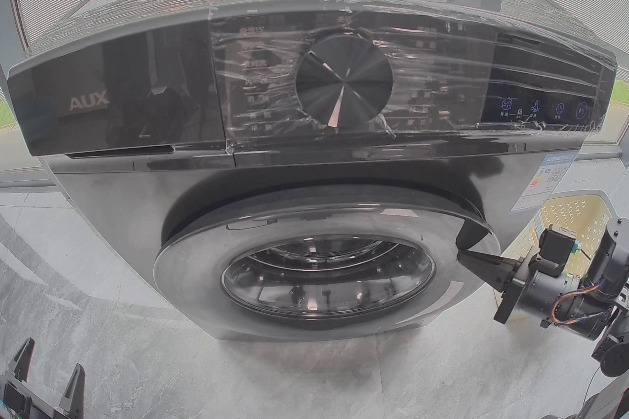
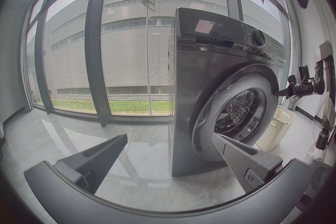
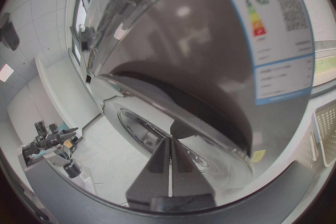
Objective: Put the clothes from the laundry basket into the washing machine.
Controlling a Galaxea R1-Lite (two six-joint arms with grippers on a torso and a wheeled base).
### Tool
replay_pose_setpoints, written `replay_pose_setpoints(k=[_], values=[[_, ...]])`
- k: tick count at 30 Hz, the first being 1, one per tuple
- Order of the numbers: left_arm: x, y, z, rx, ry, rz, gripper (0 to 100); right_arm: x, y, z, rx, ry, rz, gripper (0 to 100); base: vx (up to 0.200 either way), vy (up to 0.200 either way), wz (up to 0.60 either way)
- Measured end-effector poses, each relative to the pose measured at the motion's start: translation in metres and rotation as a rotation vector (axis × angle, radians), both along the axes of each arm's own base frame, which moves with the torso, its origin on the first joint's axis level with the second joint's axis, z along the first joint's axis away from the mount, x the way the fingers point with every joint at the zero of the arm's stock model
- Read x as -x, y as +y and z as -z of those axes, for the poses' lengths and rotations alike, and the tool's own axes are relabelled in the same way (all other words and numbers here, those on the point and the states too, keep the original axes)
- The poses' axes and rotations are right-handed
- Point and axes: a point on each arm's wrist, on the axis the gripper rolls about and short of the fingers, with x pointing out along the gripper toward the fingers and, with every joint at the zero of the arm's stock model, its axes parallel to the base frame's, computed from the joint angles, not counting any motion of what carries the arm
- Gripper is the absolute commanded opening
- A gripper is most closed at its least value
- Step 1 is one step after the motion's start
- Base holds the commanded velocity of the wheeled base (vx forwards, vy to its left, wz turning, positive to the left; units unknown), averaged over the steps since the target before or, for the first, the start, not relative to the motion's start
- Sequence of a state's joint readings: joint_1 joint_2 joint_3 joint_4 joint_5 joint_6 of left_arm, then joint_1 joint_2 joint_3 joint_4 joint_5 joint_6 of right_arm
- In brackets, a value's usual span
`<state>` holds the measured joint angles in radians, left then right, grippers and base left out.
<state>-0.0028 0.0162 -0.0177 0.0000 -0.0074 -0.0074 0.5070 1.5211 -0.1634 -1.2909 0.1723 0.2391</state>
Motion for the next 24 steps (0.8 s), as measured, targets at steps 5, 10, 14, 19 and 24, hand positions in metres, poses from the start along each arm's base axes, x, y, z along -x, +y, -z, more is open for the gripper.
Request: replay_pose_setpoints(k=[5, 10, 14, 19, 24], values=[[0.000, 0.000, 0.000, 0.001, 0.000, 0.001, 100, -0.011, 0.005, 0.001, -0.008, -0.025, 0.051, 0, 0.000, 0.000, 0.00], [0.000, 0.000, 0.000, -0.001, 0.000, 0.001, 100, -0.016, 0.006, 0.003, -0.004, -0.021, 0.064, 0, 0.000, 0.000, 0.00], [0.000, 0.000, 0.000, 0.004, 0.000, 0.000, 100, -0.015, 0.007, 0.005, -0.002, -0.022, 0.073, 0, 0.000, 0.000, 0.00], [0.000, 0.000, 0.000, 0.005, 0.000, 0.000, 100, -0.003, 0.005, 0.007, 0.003, -0.027, 0.069, 0, 0.000, 0.000, 0.00], [0.000, 0.000, 0.000, 0.003, 0.000, 0.000, 100, 0.027, 0.001, 0.012, 0.022, 0.004, -0.005, 0, 0.000, 0.000, 0.00]])
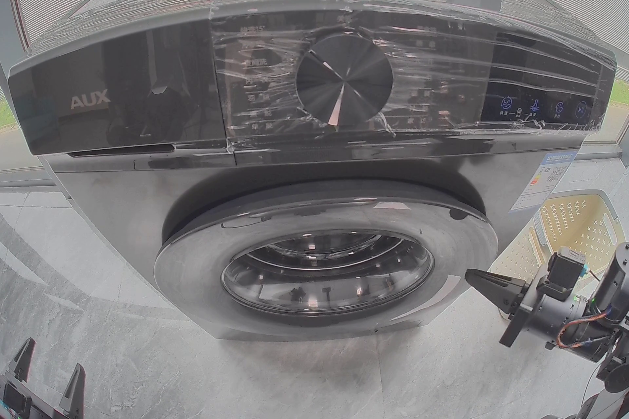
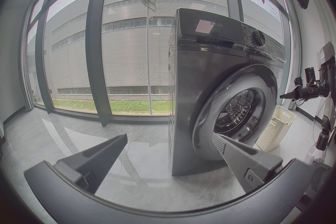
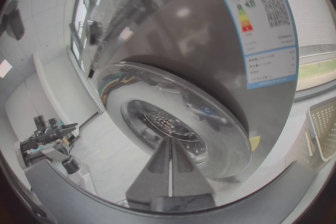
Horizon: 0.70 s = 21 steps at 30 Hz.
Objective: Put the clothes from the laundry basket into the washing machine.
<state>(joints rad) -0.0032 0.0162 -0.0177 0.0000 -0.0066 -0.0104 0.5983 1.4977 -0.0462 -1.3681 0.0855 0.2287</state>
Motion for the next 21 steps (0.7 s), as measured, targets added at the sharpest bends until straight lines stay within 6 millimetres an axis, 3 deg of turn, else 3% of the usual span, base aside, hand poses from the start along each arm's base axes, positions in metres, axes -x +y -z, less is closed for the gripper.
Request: replay_pose_setpoints(k=[11, 12, 14, 21], values=[[0.000, 0.000, 0.000, 0.003, -0.001, 0.002, 100, 0.030, -0.015, -0.009, -0.014, 0.008, -0.048, 0, 0.000, 0.000, 0.00], [0.000, 0.000, 0.000, 0.004, -0.001, 0.002, 100, 0.031, -0.016, -0.010, -0.018, 0.001, -0.047, 100, 0.000, 0.000, 0.00], [0.000, 0.000, 0.000, 0.004, -0.001, 0.003, 100, 0.033, -0.017, -0.012, -0.027, -0.010, -0.045, 100, 0.000, 0.000, 0.00], [0.000, 0.000, 0.000, 0.005, -0.001, 0.006, 100, 0.037, -0.021, -0.017, -0.048, -0.042, -0.038, 100, -0.200, 0.000, 0.00]])
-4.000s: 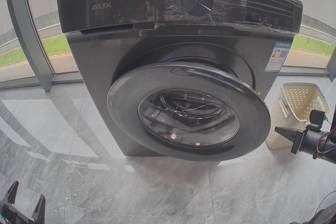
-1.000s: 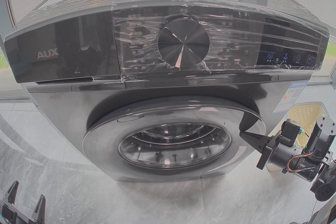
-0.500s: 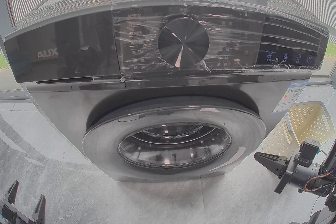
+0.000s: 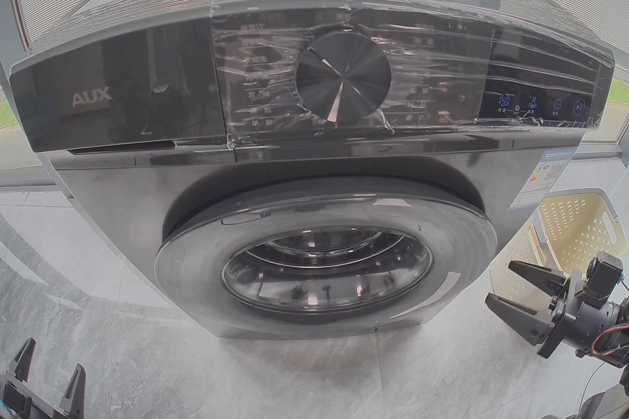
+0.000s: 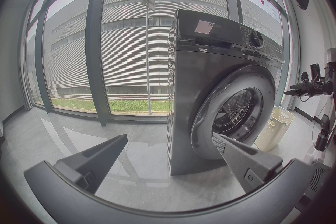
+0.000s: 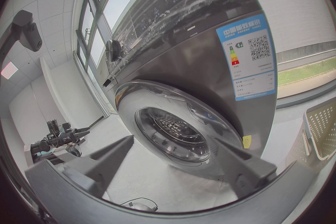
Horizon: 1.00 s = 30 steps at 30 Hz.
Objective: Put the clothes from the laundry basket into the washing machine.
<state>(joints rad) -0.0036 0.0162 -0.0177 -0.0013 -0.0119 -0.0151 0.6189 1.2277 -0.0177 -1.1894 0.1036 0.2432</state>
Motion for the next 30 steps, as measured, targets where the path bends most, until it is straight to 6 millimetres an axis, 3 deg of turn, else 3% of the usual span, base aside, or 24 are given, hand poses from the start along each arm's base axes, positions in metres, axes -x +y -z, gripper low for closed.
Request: replay_pose_setpoints(k=[14, 21, 30], values=[[0.000, 0.000, 0.000, 0.000, 0.000, 0.000, 100, 0.006, -0.028, -0.007, 0.015, -0.058, 0.155, 100, -0.200, 0.000, 0.00], [0.000, 0.000, 0.000, 0.000, 0.000, -0.004, 100, 0.013, -0.048, -0.006, 0.110, -0.101, 0.298, 100, 0.000, 0.000, 0.00], [0.000, 0.000, 0.000, 0.000, 0.000, -0.006, 100, 0.049, -0.066, -0.004, 0.132, -0.148, 0.418, 100, 0.000, 0.000, 0.00]])
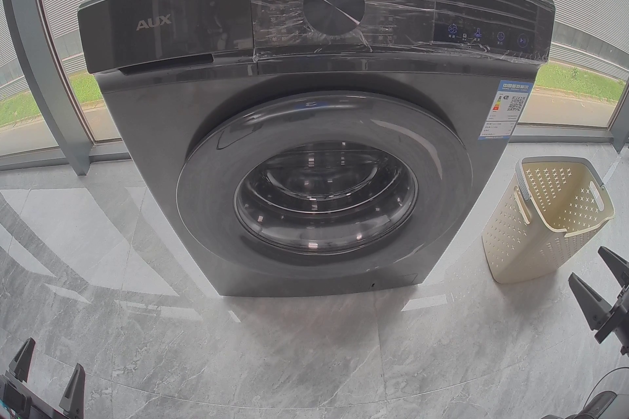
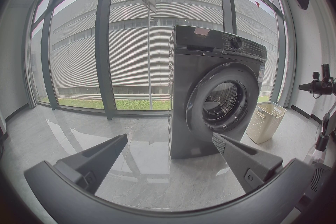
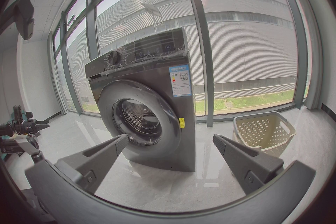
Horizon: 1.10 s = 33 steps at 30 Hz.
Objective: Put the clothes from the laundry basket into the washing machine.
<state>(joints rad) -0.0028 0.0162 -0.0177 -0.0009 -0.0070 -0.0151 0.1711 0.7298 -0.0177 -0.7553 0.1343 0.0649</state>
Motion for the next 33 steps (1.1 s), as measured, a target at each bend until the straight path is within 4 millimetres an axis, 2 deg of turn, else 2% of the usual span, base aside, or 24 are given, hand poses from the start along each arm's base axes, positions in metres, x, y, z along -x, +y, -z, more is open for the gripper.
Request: replay_pose_setpoints(k=[10, 18, 24, 29, 33], values=[[0.000, 0.000, 0.000, 0.000, 0.000, 0.000, 100, 0.047, -0.009, 0.015, 0.021, -0.096, 0.093, 100, 0.000, 0.000, 0.00], [0.000, 0.000, 0.000, 0.000, 0.000, 0.000, 100, 0.073, -0.010, 0.043, 0.035, -0.072, 0.139, 100, 0.000, 0.000, 0.00], [0.000, 0.000, 0.000, 0.002, 0.000, -0.002, 100, 0.080, -0.011, 0.047, 0.035, -0.123, 0.199, 100, 0.000, 0.000, 0.00], [0.000, 0.000, 0.000, 0.002, 0.000, -0.003, 100, 0.081, -0.013, 0.057, 0.038, -0.045, 0.267, 100, 0.000, 0.000, 0.00], [0.000, 0.000, 0.000, 0.003, 0.000, -0.002, 100, 0.082, -0.014, 0.058, 0.038, -0.042, 0.323, 100, 0.000, 0.000, 0.00]])
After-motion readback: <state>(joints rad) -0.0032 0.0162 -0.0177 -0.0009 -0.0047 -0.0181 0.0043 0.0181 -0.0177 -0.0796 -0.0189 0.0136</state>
